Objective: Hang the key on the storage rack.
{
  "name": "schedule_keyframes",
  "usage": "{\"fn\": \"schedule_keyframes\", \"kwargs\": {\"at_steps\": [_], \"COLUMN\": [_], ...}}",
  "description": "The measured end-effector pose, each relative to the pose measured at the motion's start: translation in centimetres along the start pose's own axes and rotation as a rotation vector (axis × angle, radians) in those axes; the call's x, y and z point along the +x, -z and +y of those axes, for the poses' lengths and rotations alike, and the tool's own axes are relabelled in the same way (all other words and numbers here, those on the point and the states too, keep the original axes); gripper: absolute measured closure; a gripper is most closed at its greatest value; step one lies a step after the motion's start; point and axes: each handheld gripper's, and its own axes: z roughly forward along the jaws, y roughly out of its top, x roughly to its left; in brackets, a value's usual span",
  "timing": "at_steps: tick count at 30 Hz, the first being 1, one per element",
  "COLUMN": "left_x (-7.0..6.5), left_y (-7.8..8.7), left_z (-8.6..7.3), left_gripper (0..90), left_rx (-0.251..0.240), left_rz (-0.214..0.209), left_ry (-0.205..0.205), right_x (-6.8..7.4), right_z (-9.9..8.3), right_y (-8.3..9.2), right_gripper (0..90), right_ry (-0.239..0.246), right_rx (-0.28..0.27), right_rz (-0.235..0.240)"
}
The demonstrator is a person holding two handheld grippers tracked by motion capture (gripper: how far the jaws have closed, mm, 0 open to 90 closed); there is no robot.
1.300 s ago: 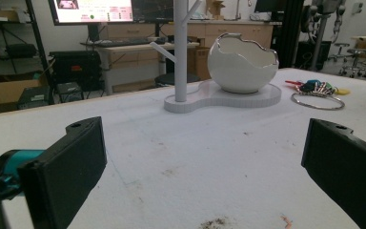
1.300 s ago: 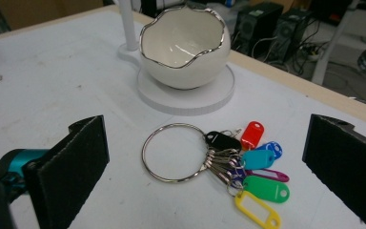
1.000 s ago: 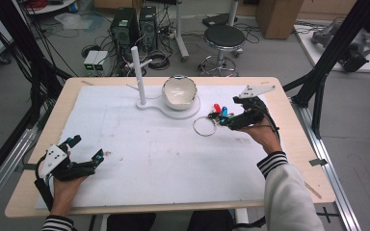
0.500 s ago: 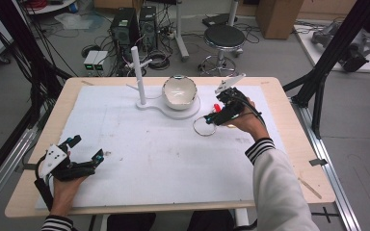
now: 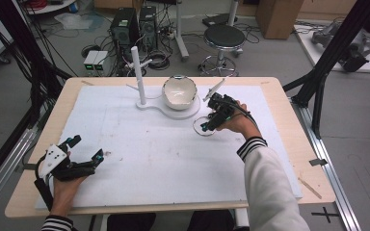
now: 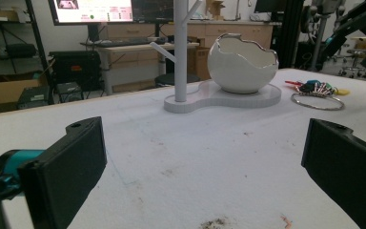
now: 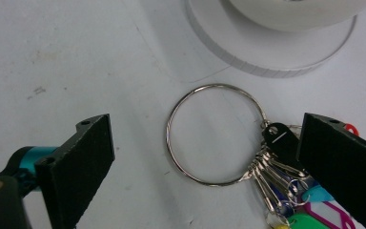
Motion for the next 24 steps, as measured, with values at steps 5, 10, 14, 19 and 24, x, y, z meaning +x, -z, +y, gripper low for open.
{"fn": "schedule_keyframes", "kwargs": {"at_steps": [5, 10, 14, 19, 24], "left_x": [0.0, 0.0, 0.0, 0.0, 0.0], "left_y": [0.0, 0.0, 0.0, 0.0, 0.0], "left_z": [0.0, 0.0, 0.0, 0.0, 0.0], "left_gripper": [1.7, 1.7, 1.7, 1.7, 1.7], "left_rx": [0.0, 0.0, -0.002, -0.001, 0.0], "left_rz": [0.0, -0.001, 0.0, 0.001, 0.001], "left_ry": [-0.001, -0.003, -0.003, -0.006, -0.007], "right_x": [0.4, 0.8, 1.0, 1.1, 1.1], "right_z": [0.6, 1.5, 1.9, 2.0, 2.1], "right_y": [-1.1, -2.0, -2.8, -3.7, -4.3], "right_gripper": [5.0, 5.7, 7.4, 15.0, 16.9], "right_ry": [0.027, 0.061, 0.072, 0.08, 0.094], "right_rx": [0.064, 0.118, 0.157, 0.207, 0.229], "right_rz": [0.009, 0.006, 0.009, 0.026, 0.035]}}
